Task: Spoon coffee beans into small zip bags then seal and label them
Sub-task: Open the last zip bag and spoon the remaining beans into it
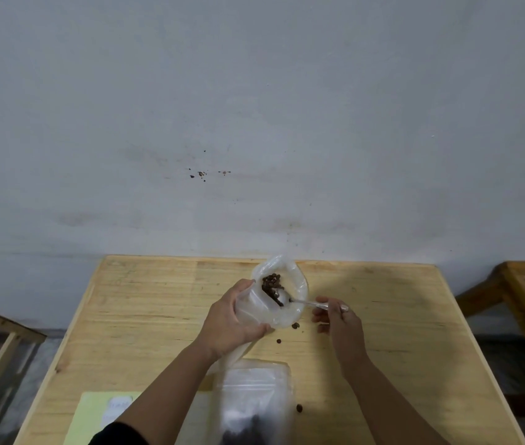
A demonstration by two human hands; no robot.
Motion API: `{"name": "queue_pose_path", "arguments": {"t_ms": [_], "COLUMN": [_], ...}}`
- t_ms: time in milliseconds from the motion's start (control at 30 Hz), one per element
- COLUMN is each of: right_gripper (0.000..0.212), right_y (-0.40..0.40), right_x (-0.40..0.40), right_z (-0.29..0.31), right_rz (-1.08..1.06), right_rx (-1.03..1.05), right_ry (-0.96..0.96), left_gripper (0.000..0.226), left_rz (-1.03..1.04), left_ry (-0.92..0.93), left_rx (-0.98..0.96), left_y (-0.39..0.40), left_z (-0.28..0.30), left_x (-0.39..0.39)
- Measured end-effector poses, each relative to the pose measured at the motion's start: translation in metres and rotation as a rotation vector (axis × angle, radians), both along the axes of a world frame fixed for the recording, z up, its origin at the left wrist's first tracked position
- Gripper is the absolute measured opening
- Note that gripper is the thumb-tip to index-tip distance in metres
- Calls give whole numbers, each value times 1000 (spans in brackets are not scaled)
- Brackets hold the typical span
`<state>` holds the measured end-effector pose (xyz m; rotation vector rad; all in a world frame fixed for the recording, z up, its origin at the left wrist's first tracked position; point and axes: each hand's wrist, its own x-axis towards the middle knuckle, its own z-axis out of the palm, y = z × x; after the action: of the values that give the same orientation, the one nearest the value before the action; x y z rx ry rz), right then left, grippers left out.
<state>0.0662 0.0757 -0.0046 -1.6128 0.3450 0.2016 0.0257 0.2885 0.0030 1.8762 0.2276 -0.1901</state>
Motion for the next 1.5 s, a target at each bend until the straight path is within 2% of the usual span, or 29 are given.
{"name": "queue_pose_path", "arguments": {"t_ms": [167,267,533,600,667,833,967,1067,1233,1367,1500], "right_gripper": [31,29,30,30,31,29,27,26,30,23,28], "right_y": [9,5,1,2,5,14,5,0,0,2,3], "right_x": [-3,0,11,12,10,5,11,13,10,4,2], "right_z": [-1,3,37,45,52,60,55,39,14,4,-1], "right_rz": [-62,-122,-128,-88,-22,181,62,77,172,99,31], "right_rx": [171,199,205,205,171,0,-23,-120,-193,-36,82], "right_ry": [165,163,15,-18,-71,-313,-398,-405,-311,-89,64], "left_gripper": [85,82,86,89,81,85,83,83,92,90,90], "left_rz": [0,14,14,13,11,13,27,18,6,21,25], "left_ry": [9,10,14,16,15,5,21,20,24,32,30], "left_rx": [13,29,34,32,32,63,32,21,33,23,14], "left_y": [0,3,3,2,2,2,5,5,5,4,2], "left_z": [-4,-3,-4,-2,-2,-1,-4,-4,-7,-9,-13], "left_x": [2,1,2,3,4,5,6,6,6,8,10]}}
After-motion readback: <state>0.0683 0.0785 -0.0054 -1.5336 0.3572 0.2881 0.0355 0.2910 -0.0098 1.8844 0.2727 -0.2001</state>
